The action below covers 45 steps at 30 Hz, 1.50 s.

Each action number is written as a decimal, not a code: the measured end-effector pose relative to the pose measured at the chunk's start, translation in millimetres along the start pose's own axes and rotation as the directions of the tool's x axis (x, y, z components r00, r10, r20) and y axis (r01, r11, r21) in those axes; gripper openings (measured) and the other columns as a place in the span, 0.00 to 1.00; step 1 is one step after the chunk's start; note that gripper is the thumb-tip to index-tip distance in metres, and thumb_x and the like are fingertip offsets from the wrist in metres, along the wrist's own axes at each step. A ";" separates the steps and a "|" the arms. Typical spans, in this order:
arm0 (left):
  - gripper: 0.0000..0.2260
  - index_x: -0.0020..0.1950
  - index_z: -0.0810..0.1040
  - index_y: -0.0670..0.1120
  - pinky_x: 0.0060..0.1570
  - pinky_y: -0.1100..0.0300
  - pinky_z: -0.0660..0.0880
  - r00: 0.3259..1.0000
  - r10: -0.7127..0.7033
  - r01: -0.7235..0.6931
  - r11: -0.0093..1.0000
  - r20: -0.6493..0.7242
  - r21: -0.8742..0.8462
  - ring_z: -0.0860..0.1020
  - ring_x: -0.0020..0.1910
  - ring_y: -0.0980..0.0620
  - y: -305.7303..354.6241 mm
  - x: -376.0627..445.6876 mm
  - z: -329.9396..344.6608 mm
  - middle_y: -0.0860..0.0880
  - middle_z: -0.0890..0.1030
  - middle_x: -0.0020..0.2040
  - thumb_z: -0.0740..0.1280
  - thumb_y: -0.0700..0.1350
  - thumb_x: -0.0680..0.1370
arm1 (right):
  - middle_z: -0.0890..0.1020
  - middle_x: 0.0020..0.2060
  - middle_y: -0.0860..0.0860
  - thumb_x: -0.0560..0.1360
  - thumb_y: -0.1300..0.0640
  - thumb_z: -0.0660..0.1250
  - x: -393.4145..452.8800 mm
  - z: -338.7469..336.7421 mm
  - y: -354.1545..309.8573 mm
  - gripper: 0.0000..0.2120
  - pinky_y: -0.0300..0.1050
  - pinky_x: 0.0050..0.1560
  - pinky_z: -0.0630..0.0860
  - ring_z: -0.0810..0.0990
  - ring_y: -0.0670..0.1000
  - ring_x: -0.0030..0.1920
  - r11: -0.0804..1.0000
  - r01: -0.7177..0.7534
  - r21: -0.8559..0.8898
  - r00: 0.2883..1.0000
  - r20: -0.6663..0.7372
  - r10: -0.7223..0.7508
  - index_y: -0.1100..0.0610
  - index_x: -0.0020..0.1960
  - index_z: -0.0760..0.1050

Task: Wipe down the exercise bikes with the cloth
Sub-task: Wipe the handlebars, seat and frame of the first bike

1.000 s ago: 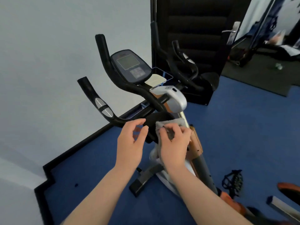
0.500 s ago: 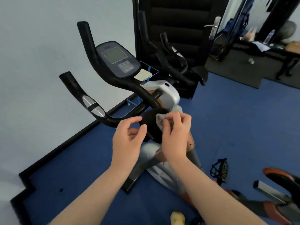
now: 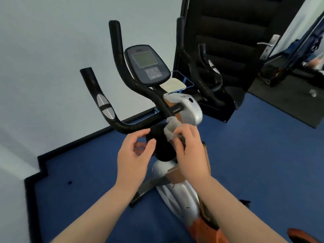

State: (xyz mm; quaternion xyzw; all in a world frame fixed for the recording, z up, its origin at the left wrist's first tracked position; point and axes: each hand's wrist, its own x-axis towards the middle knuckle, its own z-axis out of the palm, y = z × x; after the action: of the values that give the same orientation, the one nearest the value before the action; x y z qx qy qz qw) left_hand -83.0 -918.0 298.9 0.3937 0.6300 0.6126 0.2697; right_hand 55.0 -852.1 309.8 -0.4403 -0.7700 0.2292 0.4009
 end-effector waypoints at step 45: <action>0.12 0.59 0.81 0.54 0.43 0.71 0.76 0.978 -0.010 0.002 0.999 -0.211 -0.037 0.81 0.41 0.63 -8.6 -17.3 18.2 0.60 0.84 0.49 0.71 0.44 0.77 | 0.75 0.52 0.44 0.77 0.64 0.65 47.1 -9.3 28.2 0.06 0.45 0.50 0.71 0.72 0.49 0.52 0.900 0.412 0.143 0.811 0.394 -0.433 0.54 0.46 0.70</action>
State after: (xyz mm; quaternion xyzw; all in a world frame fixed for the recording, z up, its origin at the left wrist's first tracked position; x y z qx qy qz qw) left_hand -59.9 -921.6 286.1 0.3197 0.6449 0.6615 0.2103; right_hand 62.9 -797.3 314.8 -0.1889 -0.9098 0.2422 0.2792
